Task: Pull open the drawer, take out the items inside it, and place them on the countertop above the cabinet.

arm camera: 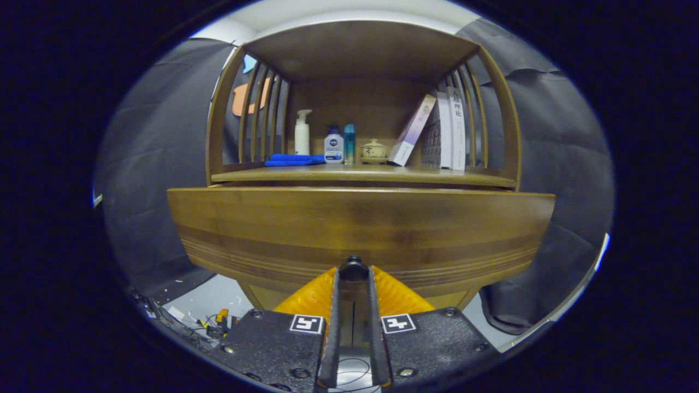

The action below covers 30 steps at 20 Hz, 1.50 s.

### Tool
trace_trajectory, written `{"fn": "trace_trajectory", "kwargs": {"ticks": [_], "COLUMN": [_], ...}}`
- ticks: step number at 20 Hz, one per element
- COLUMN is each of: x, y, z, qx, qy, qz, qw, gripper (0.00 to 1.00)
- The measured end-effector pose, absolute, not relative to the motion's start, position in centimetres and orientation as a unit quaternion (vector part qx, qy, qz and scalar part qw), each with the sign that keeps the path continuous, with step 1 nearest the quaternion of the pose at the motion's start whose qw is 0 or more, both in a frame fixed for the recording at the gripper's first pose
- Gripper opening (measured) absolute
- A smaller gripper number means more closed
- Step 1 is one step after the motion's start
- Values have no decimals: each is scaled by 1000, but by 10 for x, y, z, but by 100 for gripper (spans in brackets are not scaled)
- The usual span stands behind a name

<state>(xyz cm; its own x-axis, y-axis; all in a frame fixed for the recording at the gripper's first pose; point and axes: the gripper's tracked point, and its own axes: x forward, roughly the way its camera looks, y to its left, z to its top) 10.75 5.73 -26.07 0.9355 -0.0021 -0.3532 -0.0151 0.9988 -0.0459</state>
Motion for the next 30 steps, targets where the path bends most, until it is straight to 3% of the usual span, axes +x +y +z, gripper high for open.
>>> {"fn": "trace_trajectory", "kwargs": {"ticks": [3, 6, 10, 13, 23, 30], "x": [94, 80, 53, 62, 109, 108], "y": [59, 55, 70, 58, 59, 60], "z": [-259, -216, -196, -221, -256, -255], "qx": [-18, -69, -87, -78, -49, -37], "qy": [179, 97, 97, 133, 177, 172], "qz": [4, -12, 11, 3, -13, -12], "qw": [984, 993, 991, 988, 983, 984], "gripper": [26, 24, 17, 36, 39, 27]}}
